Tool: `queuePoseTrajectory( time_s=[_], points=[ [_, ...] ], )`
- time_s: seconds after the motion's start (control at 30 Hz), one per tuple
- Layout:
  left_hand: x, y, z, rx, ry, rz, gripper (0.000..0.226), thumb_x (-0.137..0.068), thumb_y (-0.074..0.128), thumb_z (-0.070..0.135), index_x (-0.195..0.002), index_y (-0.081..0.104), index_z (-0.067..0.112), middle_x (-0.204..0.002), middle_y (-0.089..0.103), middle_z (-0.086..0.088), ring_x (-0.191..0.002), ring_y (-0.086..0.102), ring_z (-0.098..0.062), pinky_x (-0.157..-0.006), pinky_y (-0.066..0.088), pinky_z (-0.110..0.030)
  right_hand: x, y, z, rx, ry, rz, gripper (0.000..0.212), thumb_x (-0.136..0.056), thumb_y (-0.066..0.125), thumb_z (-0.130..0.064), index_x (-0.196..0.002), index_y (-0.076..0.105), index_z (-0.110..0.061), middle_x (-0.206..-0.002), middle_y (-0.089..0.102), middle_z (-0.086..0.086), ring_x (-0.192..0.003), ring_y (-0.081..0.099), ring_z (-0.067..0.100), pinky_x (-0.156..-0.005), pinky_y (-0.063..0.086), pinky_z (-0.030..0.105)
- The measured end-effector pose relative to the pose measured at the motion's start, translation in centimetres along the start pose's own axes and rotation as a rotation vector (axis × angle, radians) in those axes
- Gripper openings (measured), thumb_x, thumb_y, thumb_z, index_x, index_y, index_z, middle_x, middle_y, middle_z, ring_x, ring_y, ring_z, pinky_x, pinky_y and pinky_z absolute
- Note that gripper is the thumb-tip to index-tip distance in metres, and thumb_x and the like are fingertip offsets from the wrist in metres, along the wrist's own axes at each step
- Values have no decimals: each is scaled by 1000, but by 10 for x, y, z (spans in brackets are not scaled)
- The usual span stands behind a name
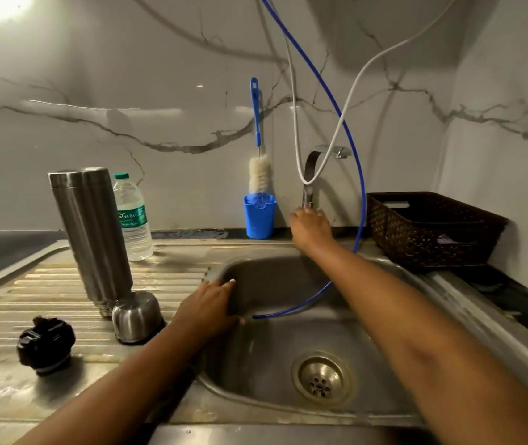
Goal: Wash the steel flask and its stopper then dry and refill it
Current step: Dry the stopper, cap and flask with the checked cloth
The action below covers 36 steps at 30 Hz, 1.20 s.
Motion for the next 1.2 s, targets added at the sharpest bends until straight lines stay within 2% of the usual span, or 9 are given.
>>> queuePoseTrajectory(
  time_s=[0.13,0.27,0.4,0.53,0.6,0.73,0.97,1.07,1.2],
  points=[
    [15,-38,20,236,203,376,11,-90,59,17,-97,55,24,-98,49,6,-88,49,-5,-73,36,-14,73,-16,2,-284,-58,-93,18,-83,61,-9,-97,54,-17,-112,54,8,-100,56,28,-74,41,33],
    [23,-30,50,217,282,135,31,-86,61,8,-73,50,34,-92,57,8,-85,51,1,-88,46,-27,140,-15,22,-479,-66,-283,30,-77,61,-2,-62,46,-23,-85,61,3,-89,59,25,-67,39,27],
    [23,11,70,-62,262,-363,68,-78,74,26,-138,43,27,-157,10,0,-145,9,-28,-115,22,-49,191,4,31,-380,-205,-715,77,-74,76,-15,-140,38,-24,-154,18,2,-139,27,26,-106,37,34],
    [25,-11,99,61,253,91,13,-87,62,24,-99,56,26,-109,51,5,-101,52,-11,-78,41,-21,192,-20,56,-502,-42,-228,20,-77,66,-9,-83,52,-22,-102,51,4,-98,55,25,-70,38,26],
    [19,-10,103,51,210,98,17,-89,59,20,-105,59,26,-126,54,1,-108,52,-10,-85,41,-21,189,-24,65,-542,8,-155,28,-76,59,-2,-66,43,-23,-89,54,5,-89,57,26,-64,34,26],
    [14,12,108,-29,168,-296,93,-80,71,35,-151,13,31,-158,-18,-4,-144,-18,-32,-115,3,-55,201,13,60,-432,-88,-634,70,-77,72,-10,-137,41,-28,-158,4,5,-141,15,35,-105,38,43],
    [-4,3,147,268,169,-238,94,-84,67,42,-151,2,33,-160,-7,-9,-145,-11,-31,-116,7,-50,158,-24,128,-280,45,-107,63,-83,67,-20,-140,40,-18,-150,31,5,-137,30,23,-107,33,34],
    [-15,-8,178,555,191,-239,76,-88,65,32,-150,22,21,-155,23,-9,-138,29,-22,-109,29,-34,141,-44,175,-141,152,144,54,-88,54,-13,-140,38,-15,-148,34,10,-136,31,27,-108,34,41],
    [-47,-12,214,1059,68,-211,55,-90,63,23,-140,42,17,-141,47,-10,-112,51,-13,-86,45,-20,122,-33,237,-31,283,-46,54,-90,57,-24,-140,37,-15,-142,41,10,-135,33,27,-112,23,48]
  ],
)
Point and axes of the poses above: each hand's wrist, its own x-axis away from the middle knuckle, its own y-axis out of the palm, z = x × y, the point moved 6 cm from there along -x, towards the middle knuckle
